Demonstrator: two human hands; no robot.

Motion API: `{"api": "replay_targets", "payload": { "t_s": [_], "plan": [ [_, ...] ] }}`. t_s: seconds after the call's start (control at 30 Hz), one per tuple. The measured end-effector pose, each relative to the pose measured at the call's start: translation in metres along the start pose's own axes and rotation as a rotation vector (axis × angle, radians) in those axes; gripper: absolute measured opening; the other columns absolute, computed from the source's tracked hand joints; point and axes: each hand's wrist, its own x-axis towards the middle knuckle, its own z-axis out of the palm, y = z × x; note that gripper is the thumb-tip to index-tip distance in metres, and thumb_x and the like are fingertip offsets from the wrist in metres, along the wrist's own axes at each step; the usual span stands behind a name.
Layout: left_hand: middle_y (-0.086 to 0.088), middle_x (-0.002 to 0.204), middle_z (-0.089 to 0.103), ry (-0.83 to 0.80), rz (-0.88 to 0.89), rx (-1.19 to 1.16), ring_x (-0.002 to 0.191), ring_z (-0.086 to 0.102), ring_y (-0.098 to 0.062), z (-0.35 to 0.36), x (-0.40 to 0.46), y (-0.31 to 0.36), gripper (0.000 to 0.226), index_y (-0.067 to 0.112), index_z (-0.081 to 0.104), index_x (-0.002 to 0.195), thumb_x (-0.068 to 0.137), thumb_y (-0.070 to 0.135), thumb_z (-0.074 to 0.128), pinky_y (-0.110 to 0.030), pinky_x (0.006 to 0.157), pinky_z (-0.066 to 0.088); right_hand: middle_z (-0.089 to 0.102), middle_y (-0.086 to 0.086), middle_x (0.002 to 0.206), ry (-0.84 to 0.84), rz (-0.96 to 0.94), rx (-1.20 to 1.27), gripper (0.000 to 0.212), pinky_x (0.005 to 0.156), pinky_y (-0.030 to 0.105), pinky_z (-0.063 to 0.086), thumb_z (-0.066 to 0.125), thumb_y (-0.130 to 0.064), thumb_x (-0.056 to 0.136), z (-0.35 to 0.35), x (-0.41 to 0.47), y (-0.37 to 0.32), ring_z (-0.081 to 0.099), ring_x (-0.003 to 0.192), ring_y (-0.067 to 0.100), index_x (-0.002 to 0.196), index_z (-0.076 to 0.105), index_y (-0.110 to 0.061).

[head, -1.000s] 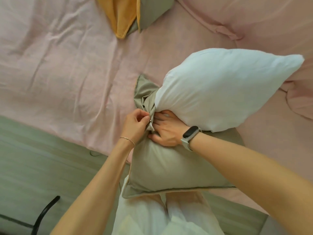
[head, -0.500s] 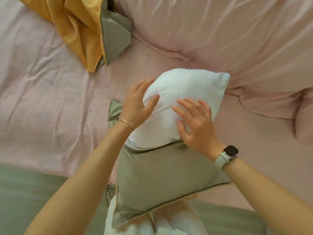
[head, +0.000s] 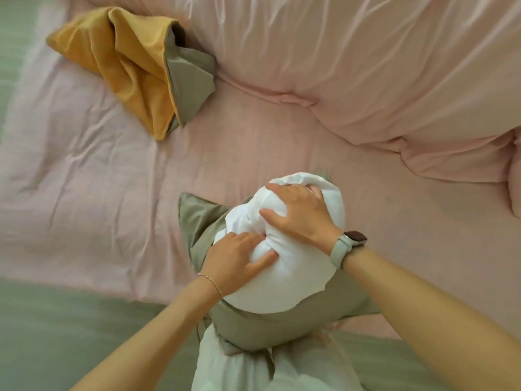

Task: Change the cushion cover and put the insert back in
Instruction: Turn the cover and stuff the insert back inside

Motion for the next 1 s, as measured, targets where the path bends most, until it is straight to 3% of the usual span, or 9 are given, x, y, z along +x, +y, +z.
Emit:
{"api": "replay_targets", "payload": {
  "t_s": [0.17, 0.23, 0.33, 0.47, 0.57, 0.67, 0.83, 0.9, 1.0],
  "plan": [
    [0.019, 0.072, 0.067, -0.136, -0.078, -0.44, 0.067, 0.052, 0.0, -0.03, -0.016, -0.008, 0.046, 0.043, 0.07, 0.076, 0.068, 0.072, 0.036, -0.02, 0.066, 0.037, 0.067, -0.006, 0.086, 0.091, -0.071, 0.05, 0.047, 0.089, 0.037, 0.025, 0.025, -0.048, 0.076, 0.014, -0.047, 0.002, 0.056, 0.103, 0.02, 0.086, 0.067, -0.03],
    [0.014, 0.061, 0.062, -0.004, -0.132, -0.516, 0.057, 0.048, -0.002, -0.047, 0.004, -0.011, 0.048, 0.031, 0.07, 0.064, 0.067, 0.067, 0.039, -0.016, 0.058, 0.034, 0.064, -0.005, 0.072, 0.187, -0.076, 0.041, 0.035, 0.081, 0.034, 0.026, 0.037, -0.04, 0.076, 0.021, -0.064, -0.005, 0.061, 0.088, 0.022, 0.075, 0.068, -0.025],
    [0.012, 0.082, 0.062, 0.092, -0.08, -0.343, 0.078, 0.057, -0.008, -0.051, 0.054, -0.008, 0.046, 0.018, 0.069, 0.088, 0.072, 0.054, 0.045, -0.02, 0.07, 0.038, 0.062, -0.007, 0.069, 0.299, -0.09, 0.093, 0.023, 0.078, 0.034, 0.029, 0.046, -0.035, 0.074, 0.033, -0.087, -0.02, 0.059, 0.078, 0.019, 0.07, 0.065, -0.023],
    [-0.007, 0.139, 0.045, -0.316, -0.254, -0.25, 0.127, 0.043, -0.024, -0.025, 0.115, -0.011, 0.06, 0.013, 0.041, 0.137, 0.09, 0.048, 0.051, -0.032, 0.104, 0.032, 0.062, -0.005, 0.072, 0.434, -0.049, 0.114, 0.02, 0.082, 0.032, 0.03, 0.049, -0.033, 0.074, 0.044, -0.111, -0.018, 0.054, 0.08, 0.015, 0.071, 0.063, -0.018],
    [-0.01, 0.111, 0.062, -0.486, -0.386, -0.279, 0.097, 0.056, -0.024, -0.008, 0.123, -0.008, 0.039, 0.007, 0.061, 0.112, 0.091, 0.038, 0.053, -0.032, 0.088, 0.044, 0.063, -0.004, 0.079, 0.513, 0.025, 0.123, 0.024, 0.088, 0.035, 0.03, 0.049, -0.035, 0.078, 0.041, -0.114, -0.009, 0.05, 0.086, 0.013, 0.081, 0.064, -0.017],
    [-0.006, 0.079, 0.051, -0.346, -0.326, -0.427, 0.078, 0.039, -0.019, -0.008, 0.12, 0.006, 0.022, 0.009, 0.056, 0.07, 0.091, 0.015, 0.053, -0.028, 0.058, 0.035, 0.064, 0.001, 0.096, 0.589, 0.13, 0.174, 0.033, 0.095, 0.038, 0.026, 0.044, -0.039, 0.085, 0.018, -0.109, -0.001, 0.047, 0.099, 0.014, 0.102, 0.06, -0.016],
    [0.004, 0.059, 0.041, -0.256, -0.178, -0.567, 0.066, 0.025, -0.02, -0.049, 0.106, 0.065, 0.031, 0.011, 0.047, 0.06, 0.09, 0.002, 0.051, -0.019, 0.045, 0.025, 0.052, -0.017, 0.113, 0.76, 0.222, 0.505, 0.047, 0.102, 0.024, 0.025, 0.031, -0.036, 0.092, -0.066, -0.105, 0.002, 0.044, 0.113, 0.003, 0.126, 0.053, -0.013],
    [0.002, 0.065, 0.047, -0.14, -0.147, -0.689, 0.066, 0.033, -0.02, -0.076, 0.101, 0.097, 0.028, 0.013, 0.055, 0.062, 0.09, 0.012, 0.056, -0.017, 0.047, 0.033, 0.044, -0.023, 0.115, 0.922, 0.268, 0.594, 0.046, 0.101, 0.012, 0.024, 0.034, -0.035, 0.093, -0.101, -0.113, 0.003, 0.039, 0.111, -0.01, 0.131, 0.046, -0.013],
    [-0.003, 0.072, 0.062, -0.031, -0.155, -1.107, 0.068, 0.055, -0.018, -0.114, 0.095, 0.136, 0.021, 0.013, 0.063, 0.07, 0.09, 0.018, 0.059, -0.026, 0.067, 0.048, 0.031, -0.013, 0.134, 1.132, 0.332, 0.684, 0.052, 0.106, 0.008, 0.019, 0.038, -0.038, 0.094, -0.152, -0.127, 0.004, 0.025, 0.127, -0.002, 0.141, 0.031, -0.015]
  ]
}}
